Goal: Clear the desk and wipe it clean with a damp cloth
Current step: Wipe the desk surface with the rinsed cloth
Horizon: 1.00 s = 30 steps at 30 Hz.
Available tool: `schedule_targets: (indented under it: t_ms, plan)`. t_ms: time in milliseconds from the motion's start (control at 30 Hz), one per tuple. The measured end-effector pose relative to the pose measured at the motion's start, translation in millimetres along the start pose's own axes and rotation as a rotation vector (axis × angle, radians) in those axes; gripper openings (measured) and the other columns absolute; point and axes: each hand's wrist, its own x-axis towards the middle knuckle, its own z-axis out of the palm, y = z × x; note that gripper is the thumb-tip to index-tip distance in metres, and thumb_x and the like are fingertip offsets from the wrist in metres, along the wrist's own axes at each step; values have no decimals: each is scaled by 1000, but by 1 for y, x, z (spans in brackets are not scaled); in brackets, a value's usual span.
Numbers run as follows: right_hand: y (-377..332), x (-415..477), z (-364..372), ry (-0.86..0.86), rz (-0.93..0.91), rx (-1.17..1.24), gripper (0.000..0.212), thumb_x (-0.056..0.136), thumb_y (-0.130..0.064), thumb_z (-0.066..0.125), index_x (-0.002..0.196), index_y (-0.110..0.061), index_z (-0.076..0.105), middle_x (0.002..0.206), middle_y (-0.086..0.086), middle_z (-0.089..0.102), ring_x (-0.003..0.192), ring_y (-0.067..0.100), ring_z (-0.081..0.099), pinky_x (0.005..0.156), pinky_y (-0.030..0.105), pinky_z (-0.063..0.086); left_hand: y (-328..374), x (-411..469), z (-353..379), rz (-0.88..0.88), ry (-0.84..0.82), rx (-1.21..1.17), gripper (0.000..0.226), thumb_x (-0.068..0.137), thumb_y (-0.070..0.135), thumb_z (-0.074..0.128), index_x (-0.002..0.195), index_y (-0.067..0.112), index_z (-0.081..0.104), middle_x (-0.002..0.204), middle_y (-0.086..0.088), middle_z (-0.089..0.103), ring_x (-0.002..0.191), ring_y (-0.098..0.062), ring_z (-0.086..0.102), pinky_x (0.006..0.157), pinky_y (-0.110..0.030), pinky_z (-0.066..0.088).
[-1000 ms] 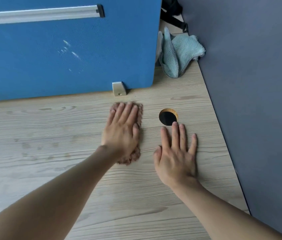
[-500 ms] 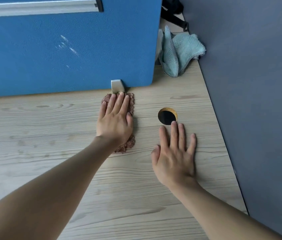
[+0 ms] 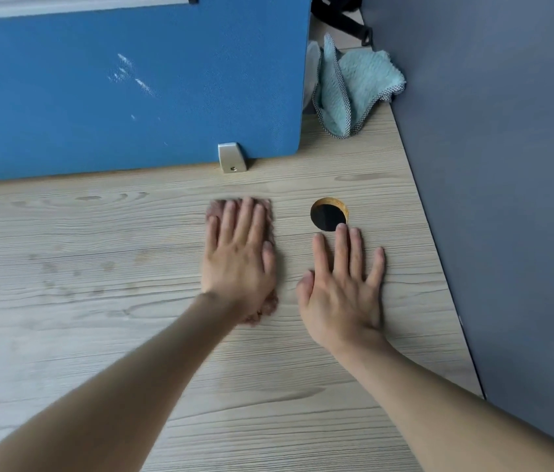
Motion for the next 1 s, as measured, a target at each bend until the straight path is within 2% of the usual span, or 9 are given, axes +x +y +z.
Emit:
schedule_targets:
  t_ms: [133, 300, 467, 567, 667, 733, 800, 900, 1000]
  plan:
    - [-1, -1, -1, 23, -4, 12, 66, 91, -42, 28, 151, -17, 42, 162, 19, 25, 151, 35, 20, 118, 65, 11, -7, -19, 3, 158, -39, -13, 66, 98, 42, 13, 159, 20, 15, 166, -1, 8, 154, -21, -1, 124, -45, 5]
    - [0, 0, 1, 22, -7, 11, 67, 92, -42, 22, 152, -18, 39, 164, 18, 23, 153, 33, 16, 118, 64, 8, -17, 1, 2, -66, 10, -13, 69, 95, 42, 10, 160, 19, 9, 167, 0, 2, 154, -19, -5, 124, -44, 1]
    - [0, 0, -4, -32, -5, 18, 69, 92, -44, 18, 155, -19, 34, 165, 17, 17, 154, 33, 11, 118, 65, 6, 4, -51, 7, 116, -28, -7, 65, 98, 40, 18, 159, 19, 18, 166, -2, 9, 154, -22, 2, 124, -47, 9]
    - [2, -3, -10, -83, -26, 64, 65, 96, -44, 22, 157, -22, 27, 167, 15, 7, 155, 30, 1, 118, 64, 0, -7, -38, 5, 90, -26, 0, 67, 96, 41, 14, 159, 20, 14, 167, -2, 7, 154, -20, -1, 125, -45, 4]
    - [5, -37, -10, -4, -75, 95, 63, 93, -44, 25, 150, -24, 41, 165, 14, 22, 153, 32, 15, 118, 65, 7, -5, -31, 3, 32, -22, -8, 68, 95, 41, 13, 160, 21, 12, 167, 0, 5, 154, -19, -2, 125, -44, 2]
    - [6, -62, -2, -8, -119, 75, 63, 94, -45, 28, 151, -23, 42, 164, 14, 24, 153, 33, 18, 118, 64, 11, 7, -46, 3, -5, -20, -24, 68, 95, 41, 10, 160, 21, 9, 167, 1, 1, 154, -19, -5, 124, -44, 0]
    - [9, -72, 1, -10, -140, 46, 63, 96, -45, 30, 153, -22, 40, 164, 15, 22, 153, 33, 17, 118, 64, 13, 16, -67, 4, 35, -32, -30, 67, 96, 41, 9, 159, 20, 6, 167, 1, -2, 153, -20, -9, 124, -45, 0]
    - [9, -70, 3, -20, -149, 8, 63, 96, -44, 33, 154, -21, 38, 164, 16, 22, 153, 34, 15, 118, 64, 12, 4, -75, 7, 137, -44, -28, 65, 98, 40, 14, 159, 20, 14, 166, -1, 7, 154, -21, -1, 124, -45, 3]
    - [9, -71, 3, -17, -143, -12, 63, 96, -44, 33, 155, -21, 37, 165, 16, 21, 153, 33, 15, 118, 64, 12, -18, -52, 6, 14, -15, -7, 67, 96, 41, 12, 160, 20, 11, 167, -1, 5, 154, -19, -3, 125, -44, 1]
